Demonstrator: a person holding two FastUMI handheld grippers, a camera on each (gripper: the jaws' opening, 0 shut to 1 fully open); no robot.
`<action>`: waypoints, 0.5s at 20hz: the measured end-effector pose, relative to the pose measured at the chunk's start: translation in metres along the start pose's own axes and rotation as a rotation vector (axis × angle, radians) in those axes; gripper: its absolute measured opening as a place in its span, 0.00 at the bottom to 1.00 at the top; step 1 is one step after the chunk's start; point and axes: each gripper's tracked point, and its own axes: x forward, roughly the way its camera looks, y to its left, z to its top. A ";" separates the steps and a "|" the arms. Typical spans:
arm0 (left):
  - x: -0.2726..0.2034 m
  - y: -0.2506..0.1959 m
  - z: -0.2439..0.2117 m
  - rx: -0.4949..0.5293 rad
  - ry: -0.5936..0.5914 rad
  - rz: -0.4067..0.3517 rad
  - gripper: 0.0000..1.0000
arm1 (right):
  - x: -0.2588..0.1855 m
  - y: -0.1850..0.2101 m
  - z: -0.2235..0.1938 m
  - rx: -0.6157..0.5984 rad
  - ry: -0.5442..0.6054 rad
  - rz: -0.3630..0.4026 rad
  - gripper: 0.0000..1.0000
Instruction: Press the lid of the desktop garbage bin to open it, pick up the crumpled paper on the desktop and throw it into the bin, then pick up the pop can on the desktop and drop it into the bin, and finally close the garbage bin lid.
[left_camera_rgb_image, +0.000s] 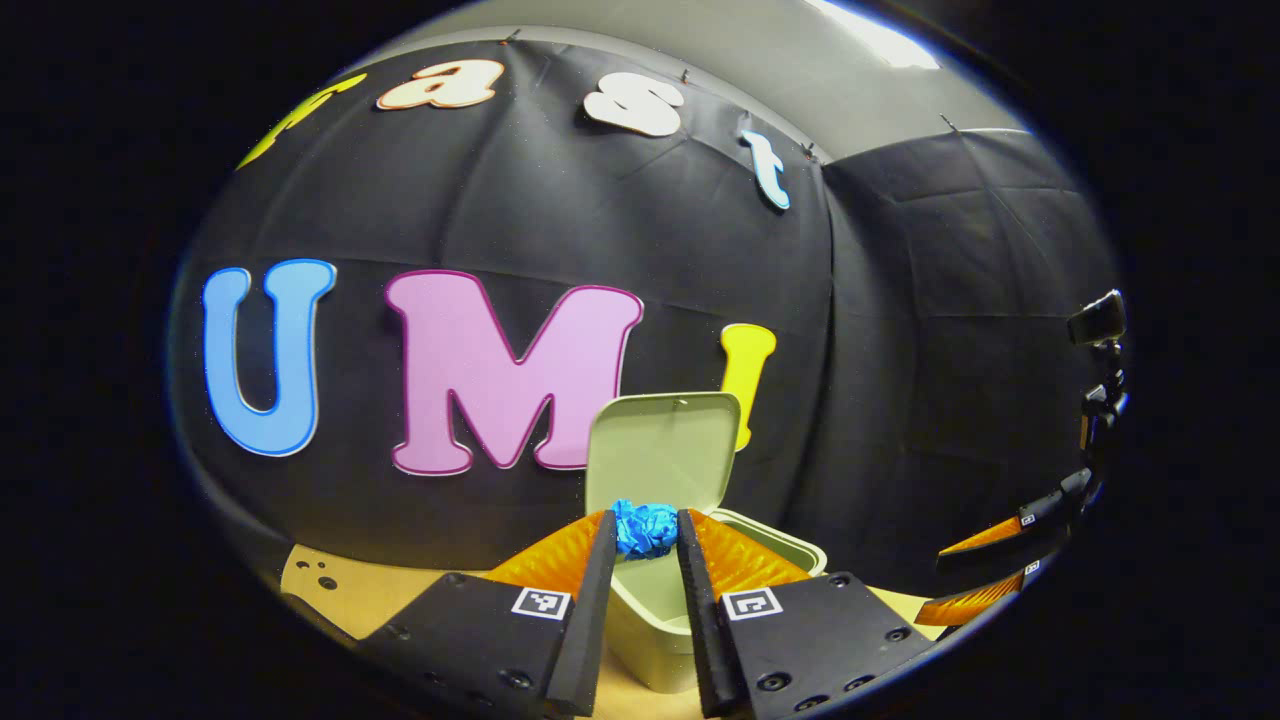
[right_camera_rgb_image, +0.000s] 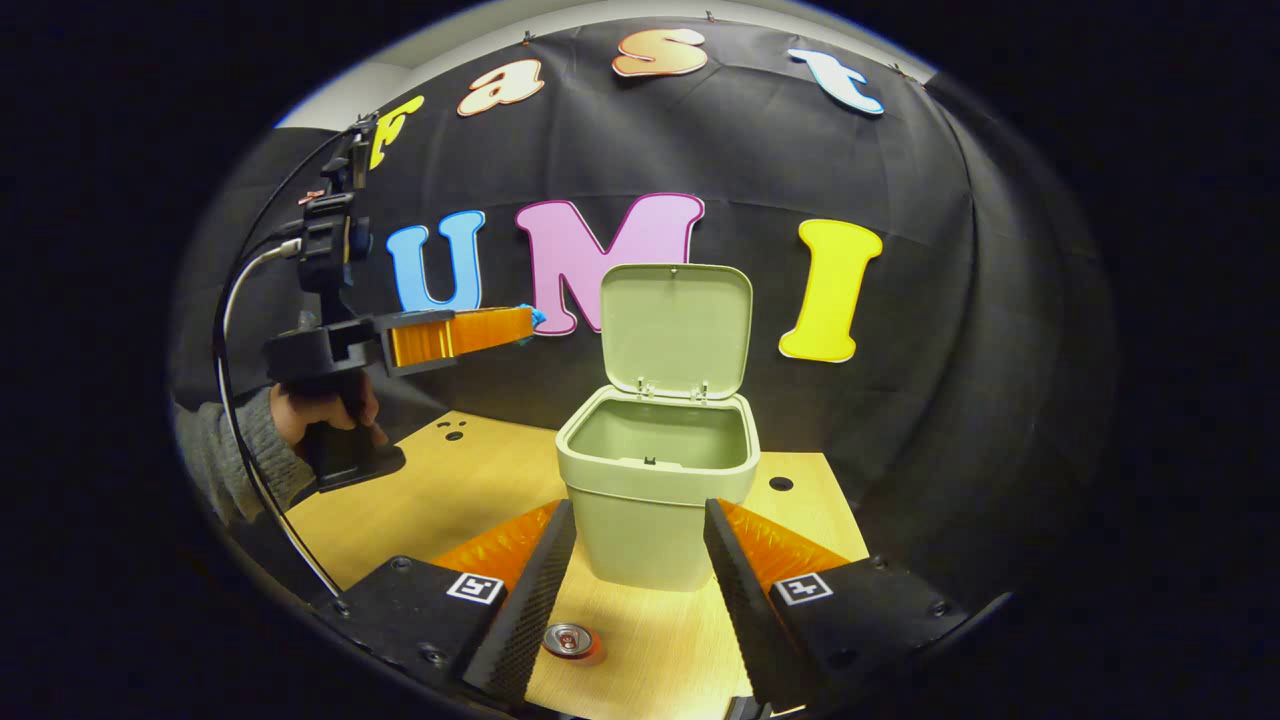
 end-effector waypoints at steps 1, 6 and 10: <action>0.008 -0.006 -0.004 0.000 0.008 -0.019 0.41 | -0.002 -0.003 -0.002 0.006 0.000 -0.011 0.83; 0.043 -0.027 -0.024 0.015 0.062 -0.086 0.41 | -0.010 -0.023 -0.010 0.044 0.004 -0.067 0.83; 0.069 -0.028 -0.047 0.041 0.120 -0.107 0.41 | -0.014 -0.035 -0.015 0.064 0.003 -0.099 0.83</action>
